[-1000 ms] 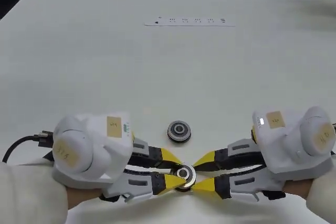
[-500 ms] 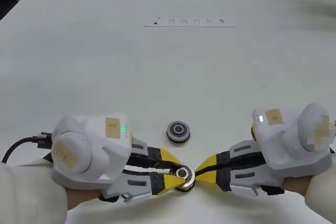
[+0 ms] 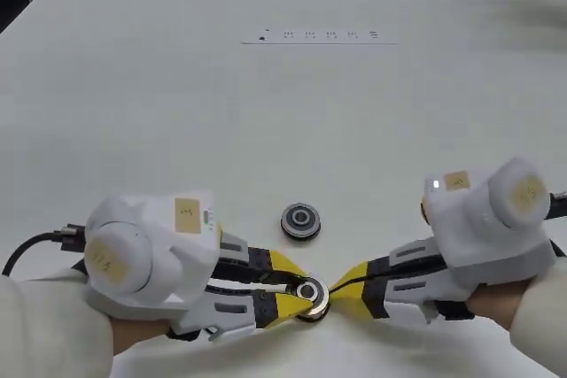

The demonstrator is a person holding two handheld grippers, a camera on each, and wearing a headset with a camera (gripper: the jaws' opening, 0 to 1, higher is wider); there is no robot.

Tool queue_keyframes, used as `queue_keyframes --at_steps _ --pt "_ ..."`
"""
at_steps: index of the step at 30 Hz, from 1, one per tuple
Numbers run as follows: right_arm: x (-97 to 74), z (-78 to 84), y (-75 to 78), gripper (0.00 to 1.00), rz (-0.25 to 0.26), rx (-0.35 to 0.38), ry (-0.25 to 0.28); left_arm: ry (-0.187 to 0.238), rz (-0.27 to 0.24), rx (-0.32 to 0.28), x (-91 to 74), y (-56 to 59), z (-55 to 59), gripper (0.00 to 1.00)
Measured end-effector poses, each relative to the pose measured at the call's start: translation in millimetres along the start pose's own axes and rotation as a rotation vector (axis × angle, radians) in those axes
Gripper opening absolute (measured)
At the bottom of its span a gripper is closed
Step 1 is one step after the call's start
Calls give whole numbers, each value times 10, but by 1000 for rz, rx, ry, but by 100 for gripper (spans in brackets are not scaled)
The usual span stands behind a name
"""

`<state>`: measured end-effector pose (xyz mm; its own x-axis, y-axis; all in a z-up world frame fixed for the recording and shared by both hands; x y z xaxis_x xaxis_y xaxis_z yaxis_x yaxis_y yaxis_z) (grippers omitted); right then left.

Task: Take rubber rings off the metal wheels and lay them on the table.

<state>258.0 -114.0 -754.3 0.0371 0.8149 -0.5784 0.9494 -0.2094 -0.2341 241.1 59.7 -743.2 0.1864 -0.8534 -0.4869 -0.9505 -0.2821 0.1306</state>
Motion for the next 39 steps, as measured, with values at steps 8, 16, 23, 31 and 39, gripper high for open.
queue_keyframes --at_steps 8,16,23,31,39 --pt "-48 12 28 0 -9 135 39 1 -1 8 -3 4 4 13" --pt "-51 10 30 0 -8 159 58 12 0 7 -9 2 16 13" --pt "-53 10 27 0 -11 167 62 14 0 5 -12 3 20 13" --pt "-58 18 26 0 -28 223 85 15 0 5 -15 7 17 13" --pt "-54 15 15 0 -45 288 119 15 0 6 -14 9 14 13"
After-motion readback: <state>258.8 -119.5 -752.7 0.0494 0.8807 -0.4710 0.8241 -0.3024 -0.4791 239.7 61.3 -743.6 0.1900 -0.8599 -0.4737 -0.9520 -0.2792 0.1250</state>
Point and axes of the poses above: the centre of the closed fingertips' face, and the gripper's own axes: x roughly forward along the fingers, y roughly to its right, z roughly out of its underside, the point moved 10 cm from there along -x, roughly backward along the fingers, and after that the axes turned 8 degrees about -x, right-handed, at the moved point
